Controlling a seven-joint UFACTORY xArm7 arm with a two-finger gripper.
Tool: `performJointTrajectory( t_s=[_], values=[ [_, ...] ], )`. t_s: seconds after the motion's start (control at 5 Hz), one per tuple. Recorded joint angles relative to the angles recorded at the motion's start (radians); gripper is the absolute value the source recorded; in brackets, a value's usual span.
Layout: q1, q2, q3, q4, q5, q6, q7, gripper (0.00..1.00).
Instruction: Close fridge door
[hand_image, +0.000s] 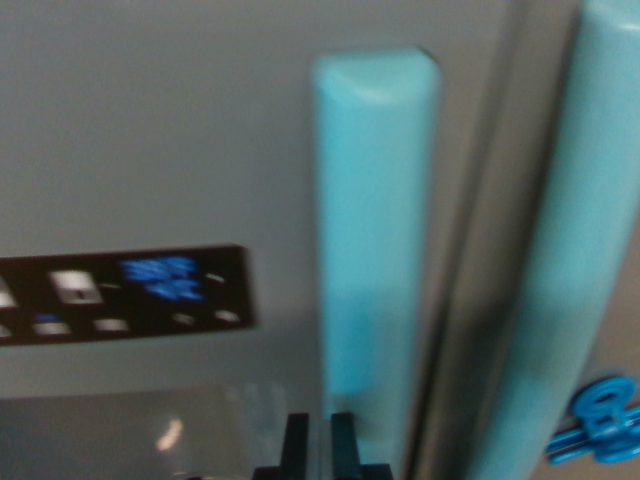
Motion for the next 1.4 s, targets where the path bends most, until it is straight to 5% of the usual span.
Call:
performJointTrajectory(
  t_s=[0.2,0.4,1.4],
  values=[
    [0.0,0.0,0.0,0.0,0.0,0.0,0.0,1.0],
    [0.0,0.032,-0.018,0.023,0.0,0.0,0.0,1.0],
    [0.0,0.047,-0.024,0.032,0.0,0.0,0.0,1.0]
  ],
)
